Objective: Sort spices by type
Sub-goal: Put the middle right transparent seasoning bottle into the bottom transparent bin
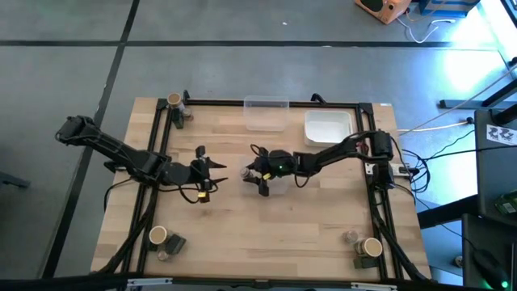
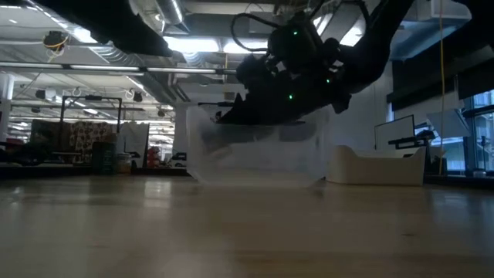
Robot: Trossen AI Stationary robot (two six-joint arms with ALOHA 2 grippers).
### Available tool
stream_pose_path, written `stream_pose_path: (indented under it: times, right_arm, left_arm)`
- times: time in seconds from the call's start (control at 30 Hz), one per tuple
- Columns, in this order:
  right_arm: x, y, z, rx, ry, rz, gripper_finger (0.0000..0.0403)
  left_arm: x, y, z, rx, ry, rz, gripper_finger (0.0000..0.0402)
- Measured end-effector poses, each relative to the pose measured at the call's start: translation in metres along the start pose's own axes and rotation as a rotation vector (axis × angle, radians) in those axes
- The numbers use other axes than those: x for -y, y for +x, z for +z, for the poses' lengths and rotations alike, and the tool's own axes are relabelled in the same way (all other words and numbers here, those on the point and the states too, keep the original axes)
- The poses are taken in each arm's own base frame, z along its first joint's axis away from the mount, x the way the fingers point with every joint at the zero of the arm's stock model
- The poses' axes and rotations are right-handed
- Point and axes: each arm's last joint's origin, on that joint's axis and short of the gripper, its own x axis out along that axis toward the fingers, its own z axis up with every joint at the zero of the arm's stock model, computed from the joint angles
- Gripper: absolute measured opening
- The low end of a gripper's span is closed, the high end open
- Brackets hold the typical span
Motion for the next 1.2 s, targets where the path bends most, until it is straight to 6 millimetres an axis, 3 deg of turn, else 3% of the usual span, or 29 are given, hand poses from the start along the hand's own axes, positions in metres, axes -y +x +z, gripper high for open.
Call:
stream_pose_path:
  times: [0.13,1.03,1.2]
  right_arm:
    - [-0.0002,0.0014,-0.0091,-0.05,0.008,0.013,0.0194]
    - [-0.0008,0.0007,-0.0079,-0.056,-0.025,0.039,0.0208]
    - [-0.0006,0.0006,-0.0091,-0.068,-0.021,0.038,0.0241]
  left_arm:
    - [0.0,0.0,0.001,0.008,-0.007,0.0,0.017]
    - [-0.0002,0.0002,0.0005,0.004,0.02,0.001,0.017]
    - [-0.0002,0.0002,0.0005,0.004,0.021,0.002,0.017]
